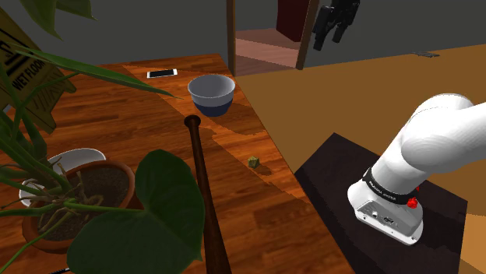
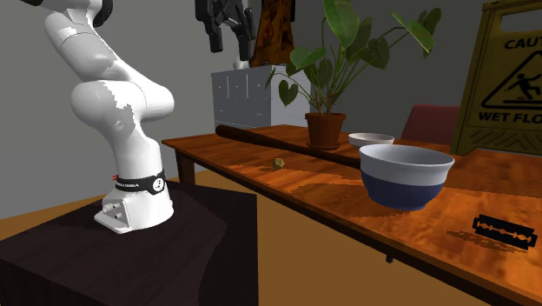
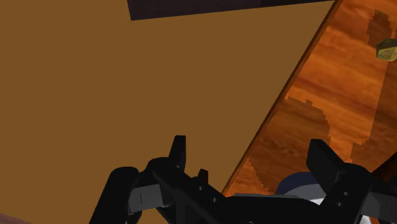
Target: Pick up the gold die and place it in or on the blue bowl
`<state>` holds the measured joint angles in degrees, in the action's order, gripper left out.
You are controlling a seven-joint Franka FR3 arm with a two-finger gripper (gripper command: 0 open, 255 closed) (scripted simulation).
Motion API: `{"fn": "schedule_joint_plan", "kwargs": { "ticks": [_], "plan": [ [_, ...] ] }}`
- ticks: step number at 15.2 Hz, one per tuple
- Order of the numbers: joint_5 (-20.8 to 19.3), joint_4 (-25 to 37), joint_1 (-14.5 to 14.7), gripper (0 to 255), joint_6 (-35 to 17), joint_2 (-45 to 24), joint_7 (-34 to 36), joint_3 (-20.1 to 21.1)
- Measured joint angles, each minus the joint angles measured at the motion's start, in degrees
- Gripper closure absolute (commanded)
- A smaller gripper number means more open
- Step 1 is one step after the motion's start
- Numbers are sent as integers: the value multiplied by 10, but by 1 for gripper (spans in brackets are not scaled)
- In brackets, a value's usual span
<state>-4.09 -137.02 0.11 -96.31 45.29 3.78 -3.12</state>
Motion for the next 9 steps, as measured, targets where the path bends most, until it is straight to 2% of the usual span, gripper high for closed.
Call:
{"fn": "schedule_joint_plan", "kwargs": {
  "ticks": [3,9],
  "plan": [
    [6,-12,4,0,-11,-6,12,11],
    [39,-53,28,0,-57,-43,74,66]
  ]
}}
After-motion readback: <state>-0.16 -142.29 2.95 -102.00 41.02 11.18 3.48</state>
